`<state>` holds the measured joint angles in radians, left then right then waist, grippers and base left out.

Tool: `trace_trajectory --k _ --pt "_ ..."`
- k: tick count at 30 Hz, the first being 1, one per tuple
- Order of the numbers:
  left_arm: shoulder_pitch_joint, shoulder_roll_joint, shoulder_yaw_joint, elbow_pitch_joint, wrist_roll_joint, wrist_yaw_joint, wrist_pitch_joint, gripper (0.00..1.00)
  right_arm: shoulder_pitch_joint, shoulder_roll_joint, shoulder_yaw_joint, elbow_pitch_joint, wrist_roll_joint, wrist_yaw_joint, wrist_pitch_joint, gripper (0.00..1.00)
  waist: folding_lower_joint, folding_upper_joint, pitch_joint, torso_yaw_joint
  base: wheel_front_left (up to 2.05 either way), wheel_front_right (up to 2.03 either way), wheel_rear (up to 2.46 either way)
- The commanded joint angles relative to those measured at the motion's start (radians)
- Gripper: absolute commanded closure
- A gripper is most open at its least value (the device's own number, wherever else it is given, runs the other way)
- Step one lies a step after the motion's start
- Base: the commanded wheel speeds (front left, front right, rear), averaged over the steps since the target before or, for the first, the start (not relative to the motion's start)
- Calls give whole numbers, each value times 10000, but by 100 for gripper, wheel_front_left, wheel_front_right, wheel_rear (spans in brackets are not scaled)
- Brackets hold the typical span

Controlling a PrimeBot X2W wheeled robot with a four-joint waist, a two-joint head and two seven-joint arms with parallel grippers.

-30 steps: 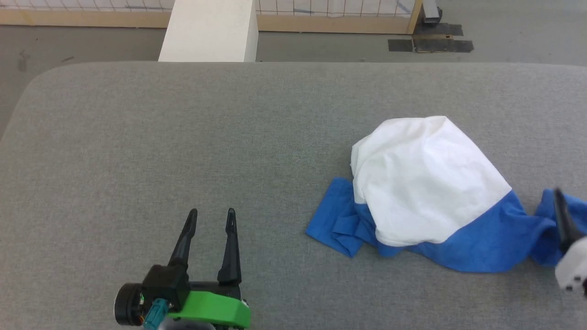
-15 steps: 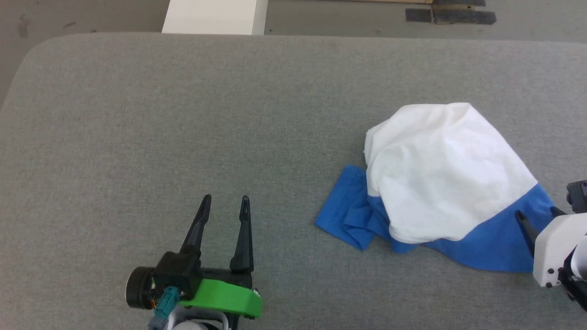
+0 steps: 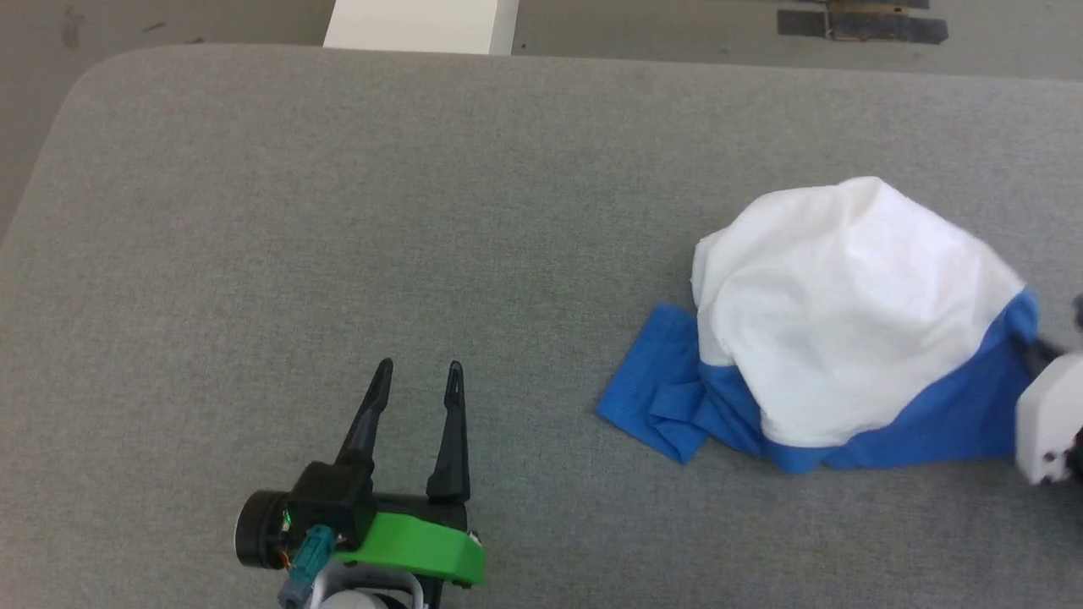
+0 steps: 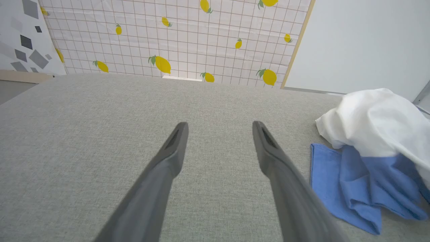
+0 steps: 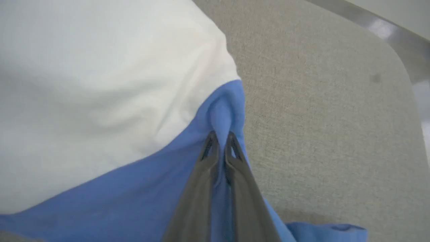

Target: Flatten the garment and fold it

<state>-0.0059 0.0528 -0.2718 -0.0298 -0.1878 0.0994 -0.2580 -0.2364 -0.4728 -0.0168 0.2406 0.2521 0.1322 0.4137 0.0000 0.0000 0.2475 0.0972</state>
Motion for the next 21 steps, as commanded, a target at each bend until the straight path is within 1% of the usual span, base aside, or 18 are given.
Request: trace_trajectory --k 1,3,6,10,12,15,16,17,18,19,21 --pt "-80 -26 8 21 -46 8 -38 0 -426 -336 -89 -190 -84 -15 -196 100 0 0 -150 -122 0 0 0" --pt "-96 -26 -2 25 -49 -13 -38 0 -709 -817 -185 -311 -177 -15 -325 100 0 0 -163 -128 0 0 0" --pt "-156 -26 -39 -17 -27 -68 -38 0 -1140 -1495 -600 -194 -336 -15 -564 100 0 0 -30 -58 0 0 0" --pt "-292 -26 -148 -19 38 -70 -38 0 -1397 -2091 -1206 608 -742 -15 -749 100 0 0 367 133 0 0 0" --pt "-374 -26 -226 -15 32 -47 -38 0 -1377 -2160 -1468 1206 -900 -15 -689 100 0 0 576 242 0 0 0" --pt "-494 -26 -329 11 23 4 -38 0 -1295 -2026 -1654 1984 -1058 -15 -681 100 0 0 840 366 0 0 0" --pt "-546 -26 -370 25 19 21 -38 0 -1280 -1916 -1709 2227 -1078 -15 -730 92 0 0 917 400 0 0 0" --pt "-593 -26 -396 34 15 37 -38 0 -1294 -1822 -1759 2374 -1102 -15 -832 62 0 0 971 415 0 0 0" --pt "-639 -26 -414 46 9 58 -38 0 -1319 -1736 -1794 2497 -1157 -15 -970 45 0 0 1003 418 0 0 0" --pt "-688 -26 -425 58 0 90 -38 0 -1355 -1641 -1801 2631 -1236 -15 -1123 0 0 0 1035 404 0 0 0" --pt "-756 -26 -432 91 4 123 -38 0 -1498 -1458 -1761 2764 -1291 -15 -1431 0 0 0 1036 333 0 0 0"
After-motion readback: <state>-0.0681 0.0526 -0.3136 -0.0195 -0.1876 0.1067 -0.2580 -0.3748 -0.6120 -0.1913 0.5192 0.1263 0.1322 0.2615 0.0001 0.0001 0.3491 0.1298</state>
